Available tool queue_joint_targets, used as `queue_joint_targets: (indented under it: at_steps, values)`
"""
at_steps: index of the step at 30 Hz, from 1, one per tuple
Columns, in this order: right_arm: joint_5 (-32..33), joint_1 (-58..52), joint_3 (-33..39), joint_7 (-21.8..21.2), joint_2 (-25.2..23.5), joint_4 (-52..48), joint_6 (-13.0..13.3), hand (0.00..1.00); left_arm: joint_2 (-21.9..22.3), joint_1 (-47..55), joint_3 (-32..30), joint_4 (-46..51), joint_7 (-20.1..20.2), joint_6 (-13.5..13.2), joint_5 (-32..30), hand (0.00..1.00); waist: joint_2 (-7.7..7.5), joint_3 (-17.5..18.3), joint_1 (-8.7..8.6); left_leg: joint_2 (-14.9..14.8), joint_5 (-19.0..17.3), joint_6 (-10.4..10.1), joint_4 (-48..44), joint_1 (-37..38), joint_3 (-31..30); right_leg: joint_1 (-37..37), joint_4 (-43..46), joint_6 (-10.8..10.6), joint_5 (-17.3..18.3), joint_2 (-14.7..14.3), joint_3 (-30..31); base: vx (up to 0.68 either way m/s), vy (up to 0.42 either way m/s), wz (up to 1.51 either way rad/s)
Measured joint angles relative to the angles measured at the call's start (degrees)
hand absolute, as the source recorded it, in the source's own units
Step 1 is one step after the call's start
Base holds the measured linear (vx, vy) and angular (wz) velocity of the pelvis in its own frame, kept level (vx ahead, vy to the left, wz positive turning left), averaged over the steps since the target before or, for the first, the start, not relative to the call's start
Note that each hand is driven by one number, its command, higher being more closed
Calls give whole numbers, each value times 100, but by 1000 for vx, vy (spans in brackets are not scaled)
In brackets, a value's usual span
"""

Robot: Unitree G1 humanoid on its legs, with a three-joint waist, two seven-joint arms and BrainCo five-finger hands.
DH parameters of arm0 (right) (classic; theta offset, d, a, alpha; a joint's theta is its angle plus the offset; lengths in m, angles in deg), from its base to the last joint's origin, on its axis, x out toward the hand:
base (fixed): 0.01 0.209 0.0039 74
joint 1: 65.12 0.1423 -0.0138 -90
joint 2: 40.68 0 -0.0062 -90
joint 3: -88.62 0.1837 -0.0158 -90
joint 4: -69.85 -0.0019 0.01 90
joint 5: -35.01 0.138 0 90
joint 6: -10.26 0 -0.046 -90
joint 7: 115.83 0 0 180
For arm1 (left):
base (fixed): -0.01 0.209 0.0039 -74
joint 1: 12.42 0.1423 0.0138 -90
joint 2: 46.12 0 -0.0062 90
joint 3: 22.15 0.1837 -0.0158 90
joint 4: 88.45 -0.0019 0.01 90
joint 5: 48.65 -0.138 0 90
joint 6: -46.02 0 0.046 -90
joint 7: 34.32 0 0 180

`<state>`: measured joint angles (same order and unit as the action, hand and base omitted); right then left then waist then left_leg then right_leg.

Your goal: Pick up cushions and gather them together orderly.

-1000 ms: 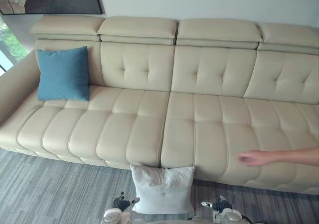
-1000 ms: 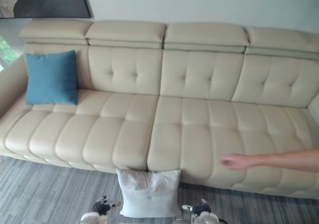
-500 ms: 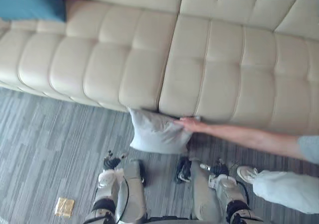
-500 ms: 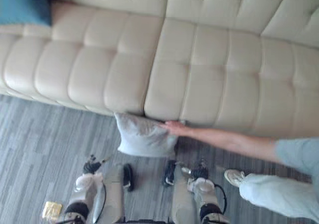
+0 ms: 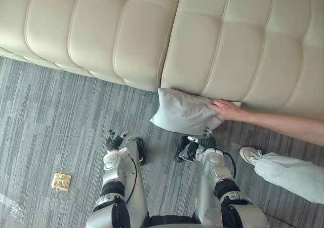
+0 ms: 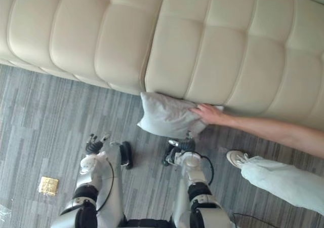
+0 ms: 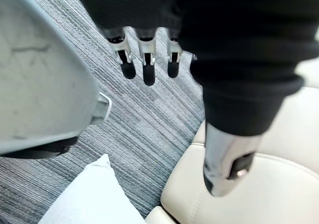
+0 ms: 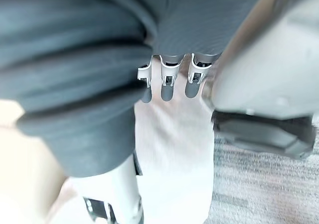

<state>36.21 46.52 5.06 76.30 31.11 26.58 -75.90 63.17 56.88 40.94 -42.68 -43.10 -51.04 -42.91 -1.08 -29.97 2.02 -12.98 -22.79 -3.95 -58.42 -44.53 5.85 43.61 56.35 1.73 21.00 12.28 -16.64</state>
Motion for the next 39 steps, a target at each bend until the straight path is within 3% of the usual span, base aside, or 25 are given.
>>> queue_joint_targets:
  at_steps: [7,17,19,22,27,33,39]
  values:
    - [-2,-185,-230,1,8,-76,38,0,33,163,574,91,0,1,-26,0,2,-1,5,0,63,-3,240,300,48,-294,-279,65,-125,-28,-46,12,7,-1]
    - [-10,-1025,-444,-100,60,-109,89,0,-174,878,1635,545,23,9,-21,0,-65,51,8,62,638,20,1925,1886,542,-1700,-2060,-47,-892,-337,18,28,35,-11]
    - [-9,-1235,-439,-148,48,-108,88,0,-256,1063,1787,539,27,17,-21,0,-128,187,7,98,746,-1,2269,2164,623,-1933,-2364,-72,-985,-374,24,54,-2,-9]
    - [-11,-1705,-415,-263,55,-71,82,0,-365,1424,1815,334,35,23,-23,0,-200,675,11,163,961,-65,2948,2722,803,-2362,-2949,-125,-1161,-482,95,116,-25,-14]
    - [-31,-2024,-56,-365,157,506,74,0,-378,1711,1822,-522,138,29,-112,0,-106,1406,-29,324,1275,-110,4029,3571,1092,-2987,-3870,-226,-1456,-623,244,172,8,-20]
    - [-118,-2025,331,-483,481,1235,55,0,-445,1862,1947,-1416,186,48,-335,0,103,1728,-167,537,1495,-108,4922,4406,1273,-3777,-4908,-341,-1905,-803,483,120,54,-20]
    - [-121,-1981,478,-565,526,1551,-33,0,-589,2036,1939,-1639,264,75,-349,0,79,1816,-154,602,1490,-108,5011,4826,1565,-3810,-4709,-362,-1948,-841,914,34,39,-38]
